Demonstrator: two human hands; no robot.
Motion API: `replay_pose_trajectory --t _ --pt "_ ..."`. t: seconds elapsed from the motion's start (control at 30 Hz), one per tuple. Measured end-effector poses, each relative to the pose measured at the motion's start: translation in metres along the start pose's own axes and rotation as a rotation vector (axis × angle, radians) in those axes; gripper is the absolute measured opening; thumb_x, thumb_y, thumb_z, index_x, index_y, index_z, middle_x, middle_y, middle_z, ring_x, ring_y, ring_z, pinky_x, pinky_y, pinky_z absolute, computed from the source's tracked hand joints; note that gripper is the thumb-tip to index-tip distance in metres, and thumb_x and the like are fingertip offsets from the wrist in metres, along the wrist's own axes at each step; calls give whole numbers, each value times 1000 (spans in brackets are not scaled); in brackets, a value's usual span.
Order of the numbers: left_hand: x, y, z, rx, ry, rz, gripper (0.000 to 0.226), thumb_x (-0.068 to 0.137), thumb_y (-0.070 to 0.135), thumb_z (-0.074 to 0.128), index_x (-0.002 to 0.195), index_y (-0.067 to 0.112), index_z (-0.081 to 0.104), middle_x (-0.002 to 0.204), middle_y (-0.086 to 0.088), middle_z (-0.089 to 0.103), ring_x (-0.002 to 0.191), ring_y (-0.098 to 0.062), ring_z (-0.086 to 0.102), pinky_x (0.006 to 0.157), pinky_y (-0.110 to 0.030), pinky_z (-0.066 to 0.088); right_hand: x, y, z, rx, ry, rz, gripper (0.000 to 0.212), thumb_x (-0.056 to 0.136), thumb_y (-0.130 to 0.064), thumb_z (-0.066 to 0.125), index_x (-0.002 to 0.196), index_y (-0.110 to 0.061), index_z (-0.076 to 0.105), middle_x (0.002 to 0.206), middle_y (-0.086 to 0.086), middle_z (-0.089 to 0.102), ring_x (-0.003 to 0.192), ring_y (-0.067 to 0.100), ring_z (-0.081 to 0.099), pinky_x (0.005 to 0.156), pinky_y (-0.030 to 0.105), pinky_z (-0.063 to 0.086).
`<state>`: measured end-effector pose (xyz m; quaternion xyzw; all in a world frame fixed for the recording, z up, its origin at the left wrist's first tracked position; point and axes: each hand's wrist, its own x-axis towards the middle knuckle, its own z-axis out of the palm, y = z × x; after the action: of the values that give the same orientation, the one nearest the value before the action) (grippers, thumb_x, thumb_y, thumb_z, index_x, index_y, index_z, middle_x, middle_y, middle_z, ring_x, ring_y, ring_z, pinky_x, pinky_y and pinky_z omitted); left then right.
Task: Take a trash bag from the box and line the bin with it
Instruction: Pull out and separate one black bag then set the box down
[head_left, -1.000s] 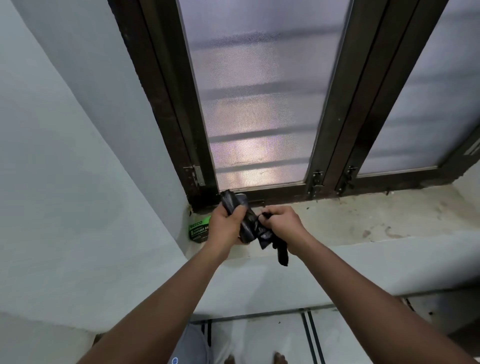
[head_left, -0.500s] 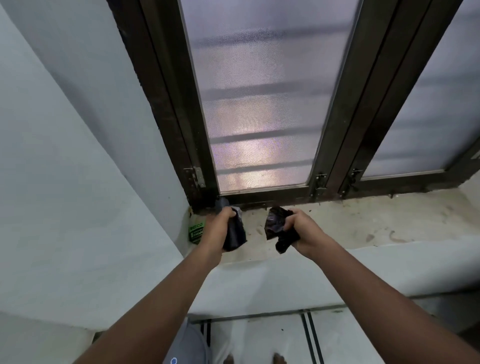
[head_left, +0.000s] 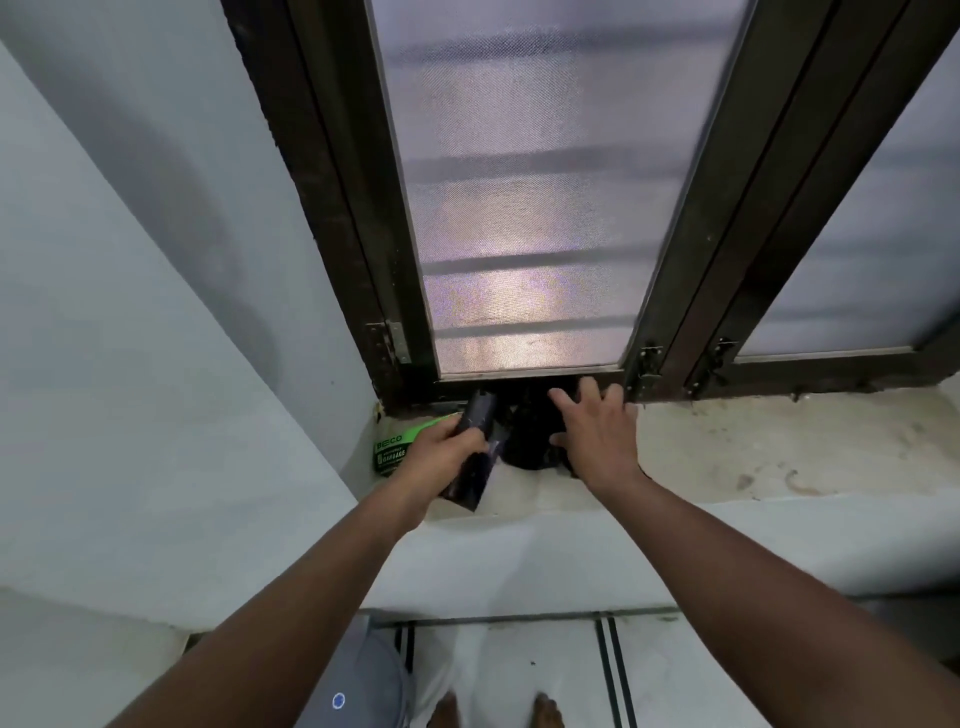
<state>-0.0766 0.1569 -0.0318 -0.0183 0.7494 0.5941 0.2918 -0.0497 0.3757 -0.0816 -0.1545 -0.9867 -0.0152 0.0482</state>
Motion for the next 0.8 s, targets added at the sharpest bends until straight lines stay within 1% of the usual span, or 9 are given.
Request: replay_pose_trajectory --t 0.1,0.2,0.27,0.37,0.47,0.57,0.63,0.7,0.8 --pt "3 0 0 38 -20 35 31 85 26 68 115 28 70 107 -10 73 100 -30 70 81 -40 57 -1 4 8 99 -61 12 53 91 -38 70 139 -30 49 122 4 63 109 35 52 83 41 49" --pt "5 3 3 16 -73 10 35 82 27 71 118 28 70 101 -7 74 91 -26 71 75 -40 59 0 11 12 443 -228 54 46 94 -18 60 140 -22 52 132 9 63 123 34 53 99 38 46" --pt "5 6 8 -19 -78 -29 25 87 20 69 111 22 71 97 -8 72 87 -27 70 73 -39 60 -4 14 6 697 -332 108 53 89 -2 54 140 -17 55 142 8 55 131 28 50 106 31 41" --pt "8 9 15 -18 -88 -88 11 88 11 63 96 13 70 95 -14 68 87 -30 66 88 -50 59 -9 23 6 728 -304 71 60 80 11 52 132 -16 64 139 5 57 132 26 50 106 24 39" --pt "8 11 20 47 -135 -67 12 88 7 65 99 10 70 94 -13 70 86 -28 68 89 -49 59 -12 34 15 581 -170 8 47 83 6 59 121 -20 71 135 3 64 146 31 38 120 37 30" --pt "7 14 22 113 -146 -22 22 87 8 72 105 20 70 103 -9 73 90 -23 71 74 -36 60 -22 34 7 719 -77 69 34 92 1 60 117 -17 74 135 1 66 149 24 34 121 35 28" --pt "8 15 23 102 -141 -1 26 88 10 72 106 29 69 105 -5 72 90 -22 69 72 -34 57 -30 32 -1 847 24 124 30 95 -1 59 113 -18 75 129 -1 69 139 19 49 113 28 36" --pt "9 16 24 94 -157 28 32 89 13 72 112 35 68 105 -2 69 89 -21 68 71 -34 57 -35 28 -9 1031 64 226 24 97 -11 62 113 -22 74 120 -7 72 118 11 64 101 25 49" --pt "12 17 26 108 -199 79 37 90 15 75 117 38 66 102 0 71 80 -18 72 69 -34 59 -35 17 -24 1458 -123 418 25 99 -30 64 122 -22 67 120 3 72 102 14 72 89 32 60"
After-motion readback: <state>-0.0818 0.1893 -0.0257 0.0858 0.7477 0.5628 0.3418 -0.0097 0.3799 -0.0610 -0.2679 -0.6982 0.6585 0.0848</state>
